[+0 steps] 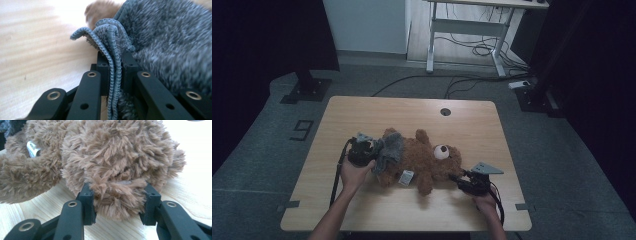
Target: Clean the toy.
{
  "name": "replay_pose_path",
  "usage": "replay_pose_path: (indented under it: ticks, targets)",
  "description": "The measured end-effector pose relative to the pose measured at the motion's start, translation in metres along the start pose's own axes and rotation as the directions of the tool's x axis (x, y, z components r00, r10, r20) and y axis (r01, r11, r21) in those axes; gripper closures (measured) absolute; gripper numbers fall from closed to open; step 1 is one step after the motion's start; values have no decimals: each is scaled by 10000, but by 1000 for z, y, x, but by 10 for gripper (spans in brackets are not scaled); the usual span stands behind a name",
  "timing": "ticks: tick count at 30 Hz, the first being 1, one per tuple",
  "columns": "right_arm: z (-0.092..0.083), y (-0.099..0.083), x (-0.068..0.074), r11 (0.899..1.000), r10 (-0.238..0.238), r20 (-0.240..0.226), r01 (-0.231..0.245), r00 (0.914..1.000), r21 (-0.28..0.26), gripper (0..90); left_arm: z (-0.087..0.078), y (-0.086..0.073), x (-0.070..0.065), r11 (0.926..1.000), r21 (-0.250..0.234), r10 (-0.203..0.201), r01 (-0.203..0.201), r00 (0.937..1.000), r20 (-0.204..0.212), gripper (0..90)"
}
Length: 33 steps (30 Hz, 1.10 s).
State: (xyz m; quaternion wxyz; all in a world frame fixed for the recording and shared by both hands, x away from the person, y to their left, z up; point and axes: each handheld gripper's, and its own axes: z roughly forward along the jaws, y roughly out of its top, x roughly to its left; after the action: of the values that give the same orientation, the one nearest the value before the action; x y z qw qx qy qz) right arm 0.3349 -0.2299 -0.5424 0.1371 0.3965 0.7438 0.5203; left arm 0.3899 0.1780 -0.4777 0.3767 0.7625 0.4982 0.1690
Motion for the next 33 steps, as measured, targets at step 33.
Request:
replay_pose_path:
  ticks: [33]
  targets:
    - [-12, 17, 6, 9961, 507, 59, -501, 9987, -732, 212, 13, 2, -56, 9918, -1145, 738, -565, 9854, 1531, 804]
